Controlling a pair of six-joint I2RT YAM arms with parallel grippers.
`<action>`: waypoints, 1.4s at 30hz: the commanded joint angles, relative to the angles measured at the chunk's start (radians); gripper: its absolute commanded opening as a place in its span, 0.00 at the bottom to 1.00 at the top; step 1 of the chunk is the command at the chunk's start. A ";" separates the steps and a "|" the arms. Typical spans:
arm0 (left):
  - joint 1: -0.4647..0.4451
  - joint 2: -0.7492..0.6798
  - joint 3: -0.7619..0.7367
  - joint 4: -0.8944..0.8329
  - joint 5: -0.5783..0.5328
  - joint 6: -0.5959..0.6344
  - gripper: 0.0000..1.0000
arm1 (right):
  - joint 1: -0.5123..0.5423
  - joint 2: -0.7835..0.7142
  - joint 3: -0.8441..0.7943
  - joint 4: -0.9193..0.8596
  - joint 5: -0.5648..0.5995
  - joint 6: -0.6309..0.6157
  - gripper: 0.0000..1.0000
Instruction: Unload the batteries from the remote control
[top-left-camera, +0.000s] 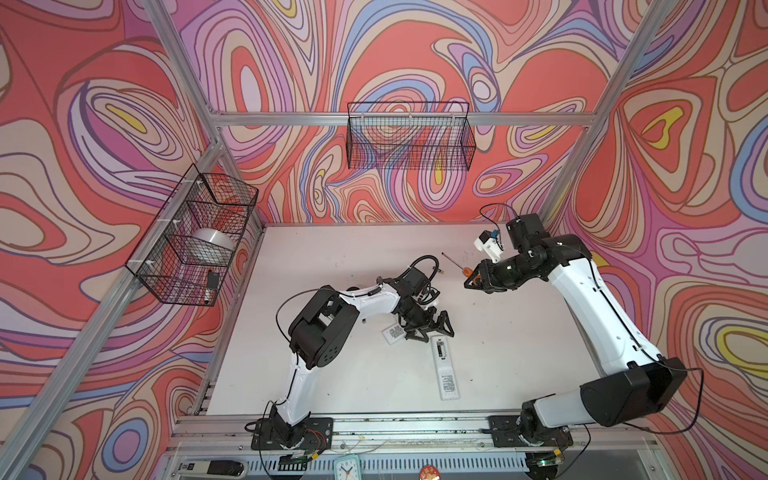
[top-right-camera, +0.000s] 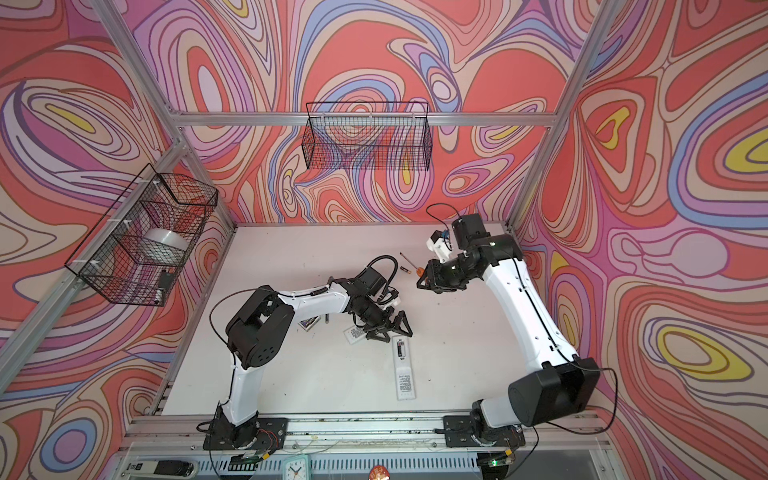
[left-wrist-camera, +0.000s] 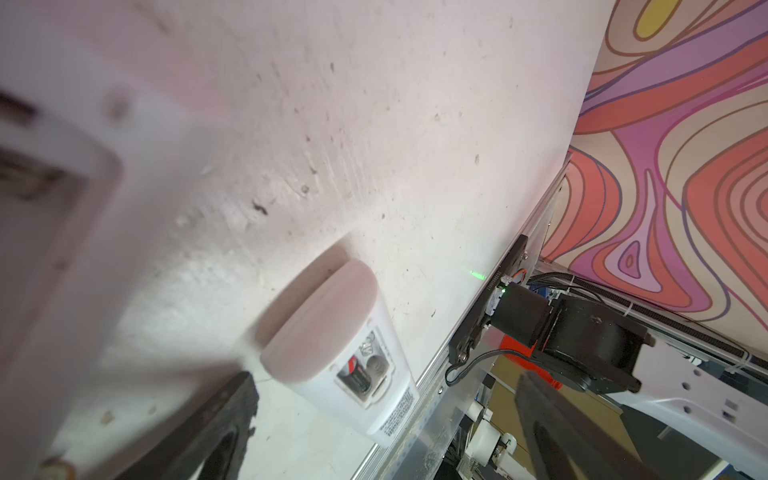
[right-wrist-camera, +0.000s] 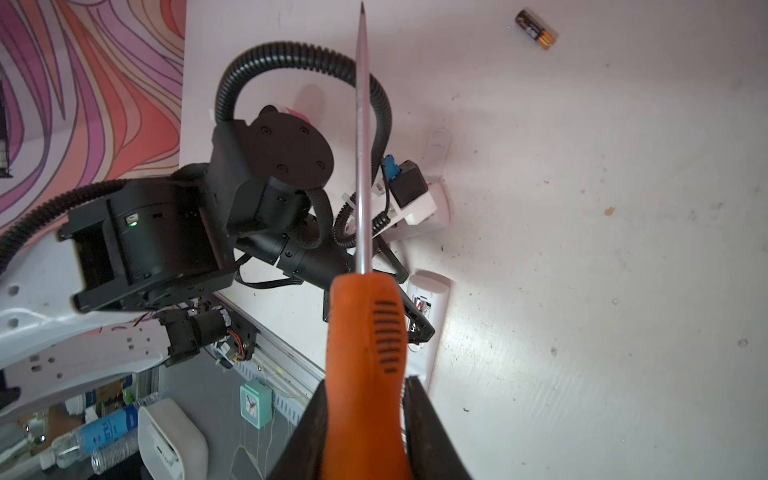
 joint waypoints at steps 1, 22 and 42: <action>-0.003 -0.115 -0.060 -0.105 -0.025 0.077 1.00 | -0.005 0.020 -0.002 -0.146 -0.084 -0.133 0.00; 0.054 -0.369 -0.384 0.001 -0.035 0.050 0.91 | 0.166 -0.098 -0.321 -0.378 -0.071 0.154 0.00; 0.154 -0.466 -0.415 -0.049 -0.042 0.108 0.91 | 0.133 0.175 0.091 -0.379 0.164 -0.543 0.00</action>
